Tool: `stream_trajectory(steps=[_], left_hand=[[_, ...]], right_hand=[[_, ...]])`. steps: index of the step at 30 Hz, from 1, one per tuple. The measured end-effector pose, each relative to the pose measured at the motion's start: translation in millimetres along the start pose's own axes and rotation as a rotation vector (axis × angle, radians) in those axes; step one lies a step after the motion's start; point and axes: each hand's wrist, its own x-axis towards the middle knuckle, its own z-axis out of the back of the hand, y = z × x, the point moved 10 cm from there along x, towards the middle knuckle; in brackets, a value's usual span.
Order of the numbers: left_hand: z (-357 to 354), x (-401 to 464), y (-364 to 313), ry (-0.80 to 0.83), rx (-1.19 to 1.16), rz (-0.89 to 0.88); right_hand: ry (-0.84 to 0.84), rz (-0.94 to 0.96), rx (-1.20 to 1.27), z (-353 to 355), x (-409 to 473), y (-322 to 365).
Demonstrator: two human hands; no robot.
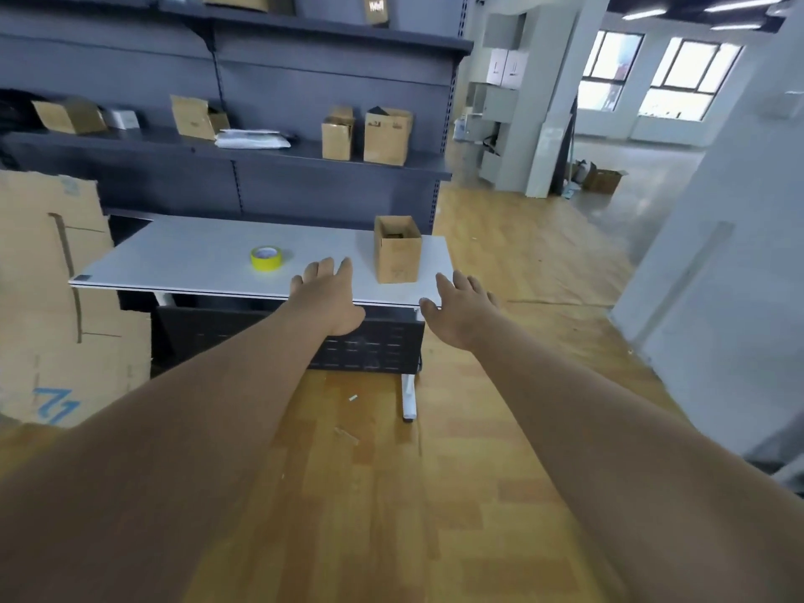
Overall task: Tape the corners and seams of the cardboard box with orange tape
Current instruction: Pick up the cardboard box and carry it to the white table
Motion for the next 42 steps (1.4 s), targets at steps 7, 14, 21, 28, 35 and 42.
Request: stream_trajectory(steps=[7,14,21,28,35,42], left_hand=[[-26.8,87.5,-11.1,0.022,-0.003,0.007],[-42.3,178.7,-34.9,0.053,0.054,0.04],[-62.7,253.5,-41.2,0.092,0.072,0.092],[-88.5,339.0,-19.1,0.148,0.052,0.123],[-136.6,441.9,7.7,0.235,-0.13,0.126],[-174.2,518.0,20.4,0.317,-0.211,0.134]], right_hand=[[0.05,-0.006,-0.013,-28.3,83.5,-22.0],[0.061,0.045,0.026,-36.5,186.7,-62.9],[0.071,0.125,0.054,-42.2,271.0,-83.3],[0.074,0.162,0.062,-68.4,353.9,-77.9],[0.123,0.113,-0.005,-101.9,444.4,-75.5],[0.163,0.006,0.027,-117.9,517.6,-80.1]])
